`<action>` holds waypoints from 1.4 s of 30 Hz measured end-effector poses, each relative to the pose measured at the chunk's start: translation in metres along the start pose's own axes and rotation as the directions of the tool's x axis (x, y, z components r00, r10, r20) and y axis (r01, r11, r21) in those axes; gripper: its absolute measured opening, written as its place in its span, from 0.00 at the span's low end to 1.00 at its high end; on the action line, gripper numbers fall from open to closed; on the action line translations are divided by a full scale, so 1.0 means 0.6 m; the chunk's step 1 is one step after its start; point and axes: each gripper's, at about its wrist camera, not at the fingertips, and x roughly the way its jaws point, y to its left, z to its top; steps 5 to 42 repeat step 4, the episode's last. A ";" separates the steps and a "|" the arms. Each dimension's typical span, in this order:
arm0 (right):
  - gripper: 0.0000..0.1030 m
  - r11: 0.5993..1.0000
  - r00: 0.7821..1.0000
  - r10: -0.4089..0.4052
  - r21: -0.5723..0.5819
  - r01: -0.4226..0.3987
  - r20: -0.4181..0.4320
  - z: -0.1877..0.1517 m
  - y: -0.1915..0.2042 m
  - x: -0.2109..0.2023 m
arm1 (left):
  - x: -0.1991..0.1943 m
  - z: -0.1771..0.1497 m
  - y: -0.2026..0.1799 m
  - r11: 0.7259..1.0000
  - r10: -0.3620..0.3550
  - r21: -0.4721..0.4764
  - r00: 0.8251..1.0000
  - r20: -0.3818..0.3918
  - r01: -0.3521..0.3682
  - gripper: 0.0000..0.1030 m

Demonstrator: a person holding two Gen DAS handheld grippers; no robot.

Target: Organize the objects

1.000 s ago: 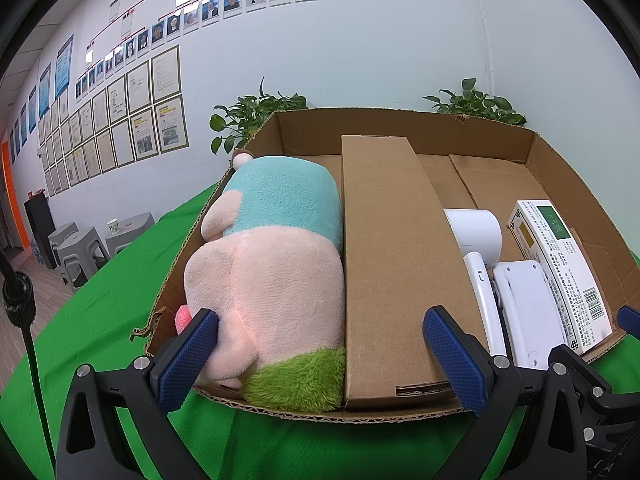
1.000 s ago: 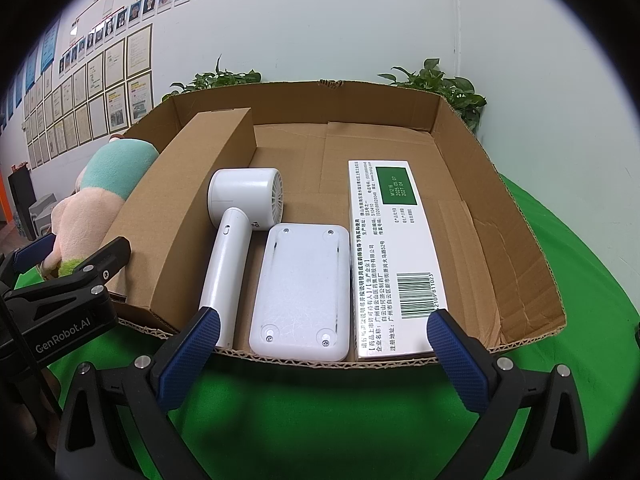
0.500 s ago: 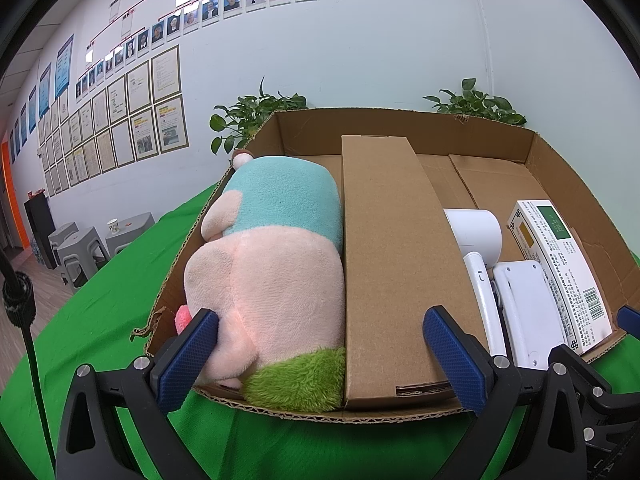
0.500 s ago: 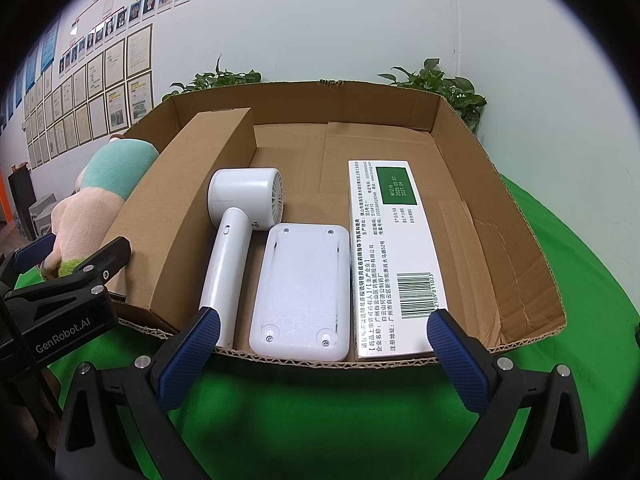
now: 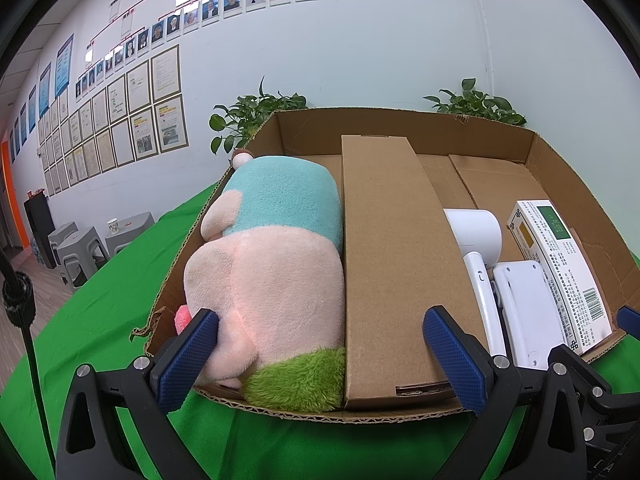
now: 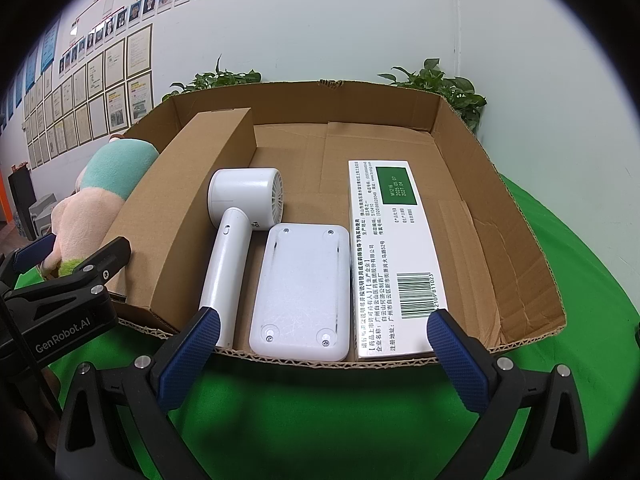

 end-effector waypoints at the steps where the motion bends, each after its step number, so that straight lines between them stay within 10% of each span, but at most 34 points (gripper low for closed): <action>1: 1.00 1.000 1.000 0.000 0.000 0.000 0.000 0.000 0.000 0.000 | 0.000 0.000 0.000 1.000 -0.001 0.000 1.000 0.000 0.001 1.00; 42: 1.00 1.000 1.000 0.000 0.000 0.000 0.000 0.000 0.000 0.000 | 0.001 0.001 -0.001 1.000 -0.004 0.002 1.000 -0.001 0.004 1.00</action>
